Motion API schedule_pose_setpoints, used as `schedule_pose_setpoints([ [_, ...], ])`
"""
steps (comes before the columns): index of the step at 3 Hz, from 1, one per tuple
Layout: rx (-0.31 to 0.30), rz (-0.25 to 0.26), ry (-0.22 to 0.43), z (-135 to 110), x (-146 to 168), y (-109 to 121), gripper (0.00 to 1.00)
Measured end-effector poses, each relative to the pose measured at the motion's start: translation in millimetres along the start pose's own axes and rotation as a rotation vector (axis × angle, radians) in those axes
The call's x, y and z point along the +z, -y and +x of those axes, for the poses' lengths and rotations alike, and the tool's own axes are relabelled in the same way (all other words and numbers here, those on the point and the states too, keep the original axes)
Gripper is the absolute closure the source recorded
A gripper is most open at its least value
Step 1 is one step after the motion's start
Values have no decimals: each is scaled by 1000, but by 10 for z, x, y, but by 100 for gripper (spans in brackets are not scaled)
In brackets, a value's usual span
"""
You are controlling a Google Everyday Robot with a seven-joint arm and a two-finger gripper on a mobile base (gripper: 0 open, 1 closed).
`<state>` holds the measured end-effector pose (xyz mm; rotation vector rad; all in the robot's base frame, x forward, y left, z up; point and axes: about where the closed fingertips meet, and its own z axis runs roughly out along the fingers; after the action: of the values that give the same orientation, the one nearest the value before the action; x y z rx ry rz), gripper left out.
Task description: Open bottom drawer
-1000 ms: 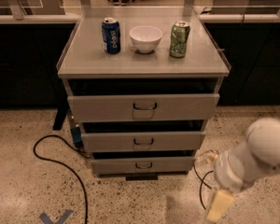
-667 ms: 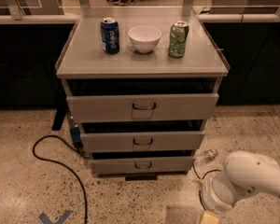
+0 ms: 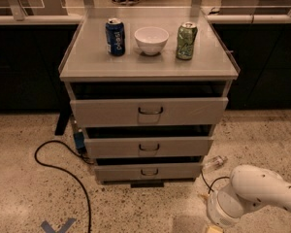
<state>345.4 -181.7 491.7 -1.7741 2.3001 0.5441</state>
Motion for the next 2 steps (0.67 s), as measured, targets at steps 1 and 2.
schedule_pose_setpoints([
  [1,-22,12,28,63,209,201,0],
  [2,-61,50,67,71,468,662,0],
])
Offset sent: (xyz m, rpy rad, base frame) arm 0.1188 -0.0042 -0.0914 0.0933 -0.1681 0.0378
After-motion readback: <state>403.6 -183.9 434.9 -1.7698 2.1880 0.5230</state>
